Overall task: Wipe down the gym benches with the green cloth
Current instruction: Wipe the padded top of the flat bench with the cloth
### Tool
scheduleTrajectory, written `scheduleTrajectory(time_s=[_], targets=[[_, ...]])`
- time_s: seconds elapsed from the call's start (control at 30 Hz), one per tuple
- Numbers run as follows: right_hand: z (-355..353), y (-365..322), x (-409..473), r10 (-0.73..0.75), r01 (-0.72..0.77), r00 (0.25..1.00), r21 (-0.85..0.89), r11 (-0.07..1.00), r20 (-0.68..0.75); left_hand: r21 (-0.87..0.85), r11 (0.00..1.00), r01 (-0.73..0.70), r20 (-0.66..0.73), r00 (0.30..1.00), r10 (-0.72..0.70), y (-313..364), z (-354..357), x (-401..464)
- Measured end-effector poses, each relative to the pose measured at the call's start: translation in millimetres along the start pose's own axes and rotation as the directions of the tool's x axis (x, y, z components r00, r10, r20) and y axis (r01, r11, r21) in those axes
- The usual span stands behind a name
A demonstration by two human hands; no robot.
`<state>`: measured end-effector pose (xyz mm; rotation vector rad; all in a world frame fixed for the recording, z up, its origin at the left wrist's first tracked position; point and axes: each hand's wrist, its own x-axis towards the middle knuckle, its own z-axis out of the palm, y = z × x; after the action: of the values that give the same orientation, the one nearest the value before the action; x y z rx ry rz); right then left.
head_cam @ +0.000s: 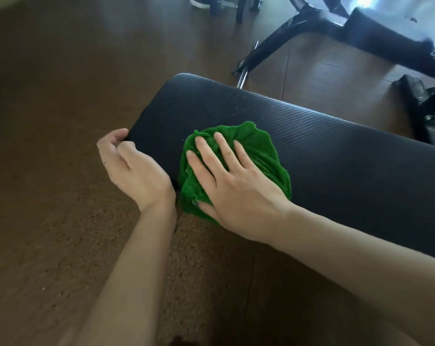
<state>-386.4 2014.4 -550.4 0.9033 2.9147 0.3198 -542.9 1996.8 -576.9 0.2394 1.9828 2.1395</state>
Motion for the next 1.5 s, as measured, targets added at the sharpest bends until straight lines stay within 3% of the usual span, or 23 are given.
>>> scheduleTrajectory(time_s=[0.13, 0.3, 0.53, 0.83, 1.07, 1.27, 1.37, 1.5], targets=[[2, 16, -41, -0.033, 0.033, 0.999, -0.031, 0.999, -0.014, -0.073, 0.987, 0.141, 0.045, 0.989, -0.138, 6, -5, 4], [5, 45, -98, -0.032, 0.037, 0.998, -0.108, 0.993, 0.053, -0.043, 0.981, 0.188, 0.155, 0.971, -0.180, 9, -10, 2], [-5, -2, -1, -0.057, 0.062, 0.997, -0.131, 0.989, 0.045, -0.146, 0.868, 0.475, 0.298, 0.858, -0.419, 21, -21, 12], [-15, -45, 76, -0.115, 0.112, 0.993, -0.100, 0.989, -0.029, -0.141, 0.836, 0.531, 0.362, 0.814, -0.456, 22, -36, 30], [-13, -30, 46, -0.098, 0.095, 0.994, -0.058, 0.994, -0.047, -0.172, 0.868, 0.465, 0.285, 0.867, -0.408, 17, -27, 21], [-10, 11, -46, -0.017, 0.023, 0.998, -0.087, 0.996, 0.068, -0.159, 0.918, 0.364, 0.236, 0.917, -0.322, 11, -19, 15], [-14, 10, -24, -0.017, 0.026, 0.989, -0.054, 0.998, 0.150, -0.165, 0.945, 0.284, 0.183, 0.950, -0.253, 5, -13, 12], [-14, 4, 26, -0.062, 0.049, 0.986, 0.088, 0.995, 0.152, -0.192, 0.953, 0.235, 0.122, 0.969, -0.214, -5, -7, 12]])
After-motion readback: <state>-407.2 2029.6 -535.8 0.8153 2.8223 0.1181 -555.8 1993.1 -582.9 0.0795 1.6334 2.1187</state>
